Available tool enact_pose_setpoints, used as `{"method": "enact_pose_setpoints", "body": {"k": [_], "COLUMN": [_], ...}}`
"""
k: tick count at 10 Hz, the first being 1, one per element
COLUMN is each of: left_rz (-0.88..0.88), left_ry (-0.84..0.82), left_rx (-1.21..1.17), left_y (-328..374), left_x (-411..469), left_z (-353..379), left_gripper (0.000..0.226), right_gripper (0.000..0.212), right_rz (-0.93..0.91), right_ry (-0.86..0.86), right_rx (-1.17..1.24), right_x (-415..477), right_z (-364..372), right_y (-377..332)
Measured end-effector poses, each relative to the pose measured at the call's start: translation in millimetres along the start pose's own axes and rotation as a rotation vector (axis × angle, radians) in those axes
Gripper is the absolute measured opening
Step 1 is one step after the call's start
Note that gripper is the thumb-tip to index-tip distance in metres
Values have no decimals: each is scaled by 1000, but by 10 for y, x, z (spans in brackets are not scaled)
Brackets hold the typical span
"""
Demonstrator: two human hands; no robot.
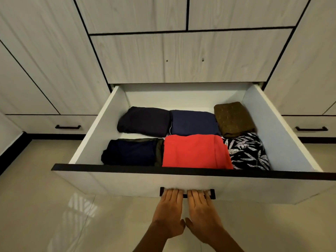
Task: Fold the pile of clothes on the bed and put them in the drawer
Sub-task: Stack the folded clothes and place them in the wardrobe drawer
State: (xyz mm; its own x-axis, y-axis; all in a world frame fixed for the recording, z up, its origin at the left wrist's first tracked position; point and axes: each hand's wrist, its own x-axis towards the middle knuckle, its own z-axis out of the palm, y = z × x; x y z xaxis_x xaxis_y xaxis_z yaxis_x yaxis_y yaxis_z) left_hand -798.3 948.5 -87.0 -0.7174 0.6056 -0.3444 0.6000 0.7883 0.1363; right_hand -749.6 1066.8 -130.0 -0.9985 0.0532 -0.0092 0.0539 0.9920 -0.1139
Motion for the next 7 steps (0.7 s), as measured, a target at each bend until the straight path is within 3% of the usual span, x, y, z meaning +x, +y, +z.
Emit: {"method": "enact_pose_setpoints", "body": {"k": [2,4,5,7], "left_rz": [-40,-67,-36,-18], "left_ry": [135,126,35,69], "left_rx": [15,16,55,90], "left_y": [-38,-136,-214,-435], "left_x": [289,632,866,1415], "left_z": [184,-47,-229,-354], "left_gripper": [87,93,93,94], "right_gripper": [64,68,68,68], "right_rz": [-46,-81,-93,-88], "right_ry": [50,67,68,74], "right_rx": [-7,-3,20,35], "right_x": [187,601,870,1453], "right_z": [96,53,-7,-41], "right_y": [92,242,312,471]}}
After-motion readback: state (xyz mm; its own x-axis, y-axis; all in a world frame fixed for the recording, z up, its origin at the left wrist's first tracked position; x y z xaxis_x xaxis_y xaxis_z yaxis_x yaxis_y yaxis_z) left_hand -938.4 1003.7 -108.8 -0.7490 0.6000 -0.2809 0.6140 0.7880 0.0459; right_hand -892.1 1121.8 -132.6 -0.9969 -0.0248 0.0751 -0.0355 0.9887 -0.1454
